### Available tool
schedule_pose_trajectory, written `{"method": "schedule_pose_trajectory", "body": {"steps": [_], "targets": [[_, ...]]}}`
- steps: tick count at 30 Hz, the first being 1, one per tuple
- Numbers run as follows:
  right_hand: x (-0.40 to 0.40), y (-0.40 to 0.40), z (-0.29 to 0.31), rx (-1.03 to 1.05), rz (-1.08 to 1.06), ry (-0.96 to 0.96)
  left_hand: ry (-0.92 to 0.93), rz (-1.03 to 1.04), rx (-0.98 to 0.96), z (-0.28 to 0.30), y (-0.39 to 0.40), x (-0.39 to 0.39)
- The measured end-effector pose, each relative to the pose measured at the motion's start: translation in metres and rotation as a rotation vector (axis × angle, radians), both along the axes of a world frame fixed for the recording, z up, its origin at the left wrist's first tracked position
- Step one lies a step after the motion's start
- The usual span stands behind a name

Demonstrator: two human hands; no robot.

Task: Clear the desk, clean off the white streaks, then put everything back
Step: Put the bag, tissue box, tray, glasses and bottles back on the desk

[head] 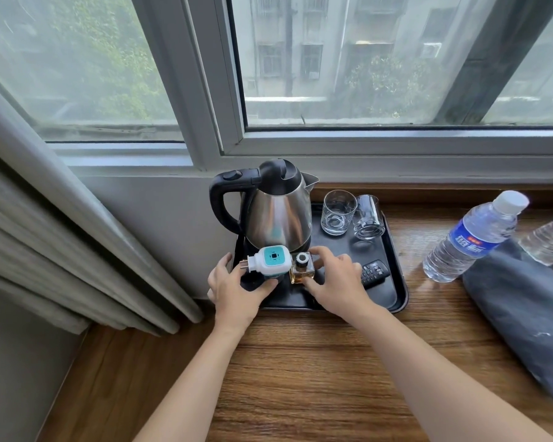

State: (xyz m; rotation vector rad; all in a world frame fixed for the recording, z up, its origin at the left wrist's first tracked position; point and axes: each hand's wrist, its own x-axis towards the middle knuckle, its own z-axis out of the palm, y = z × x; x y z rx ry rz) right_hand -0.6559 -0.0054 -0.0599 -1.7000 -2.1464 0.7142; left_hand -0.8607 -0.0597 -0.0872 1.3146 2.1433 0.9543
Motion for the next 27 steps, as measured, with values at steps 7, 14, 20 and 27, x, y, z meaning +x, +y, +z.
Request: {"method": "schedule_pose_trajectory", "body": {"steps": [7, 14, 20, 27], "targets": [[0.045, 0.005, 0.021, 0.021, 0.023, -0.365, -0.045, -0.032, 0.040, 0.007, -0.014, -0.002], [0.076, 0.006, 0.013, 0.003, 0.113, -0.567, -0.070, 0.025, 0.076, 0.010, -0.050, -0.007], [0.053, -0.005, 0.018, -0.018, 0.201, -0.509, -0.062, 0.025, 0.030, 0.015, -0.062, -0.012], [0.018, -0.024, 0.011, -0.073, 0.210, -0.178, 0.079, -0.031, -0.055, 0.009, -0.058, -0.012]]}}
